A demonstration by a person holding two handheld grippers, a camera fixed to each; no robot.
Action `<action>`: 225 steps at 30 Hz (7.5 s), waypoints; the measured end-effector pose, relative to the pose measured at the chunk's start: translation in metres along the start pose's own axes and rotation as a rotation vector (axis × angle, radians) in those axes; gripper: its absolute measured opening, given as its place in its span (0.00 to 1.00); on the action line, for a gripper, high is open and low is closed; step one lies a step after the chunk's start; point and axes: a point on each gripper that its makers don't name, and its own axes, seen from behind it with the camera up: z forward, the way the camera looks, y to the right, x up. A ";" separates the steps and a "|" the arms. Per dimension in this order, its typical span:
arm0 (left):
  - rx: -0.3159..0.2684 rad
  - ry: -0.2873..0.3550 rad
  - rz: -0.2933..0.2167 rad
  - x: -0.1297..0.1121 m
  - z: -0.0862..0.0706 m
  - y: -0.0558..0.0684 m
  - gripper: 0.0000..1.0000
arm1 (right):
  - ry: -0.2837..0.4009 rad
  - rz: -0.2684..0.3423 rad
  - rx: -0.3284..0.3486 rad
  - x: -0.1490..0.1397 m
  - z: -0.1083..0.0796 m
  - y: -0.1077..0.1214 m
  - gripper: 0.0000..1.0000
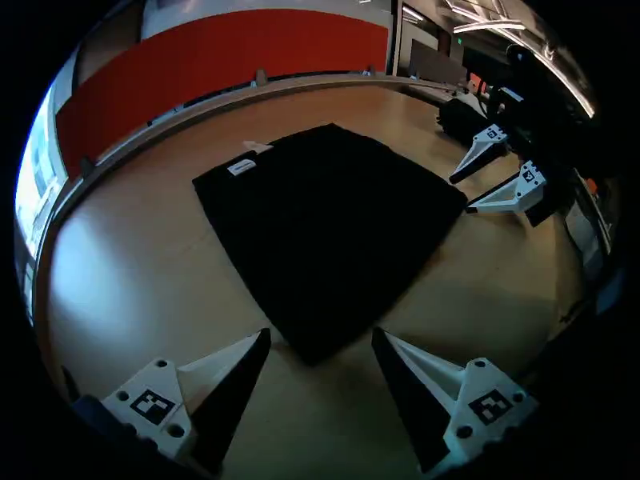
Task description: Fold towel
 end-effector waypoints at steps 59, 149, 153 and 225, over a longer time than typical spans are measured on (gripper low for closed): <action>0.025 0.037 -0.098 0.044 -0.031 -0.001 0.14 | 0.067 0.043 -0.054 0.036 -0.042 0.010 0.13; 0.057 0.100 -0.211 0.108 -0.070 0.001 0.14 | 0.070 0.062 -0.067 0.077 -0.095 0.023 0.13; 0.058 0.098 -0.214 0.111 -0.058 -0.005 0.14 | 0.059 0.065 -0.072 0.075 -0.086 0.030 0.13; 0.155 -0.015 -0.075 0.091 0.041 -0.056 0.33 | -0.034 0.128 -0.117 0.046 0.015 0.074 0.37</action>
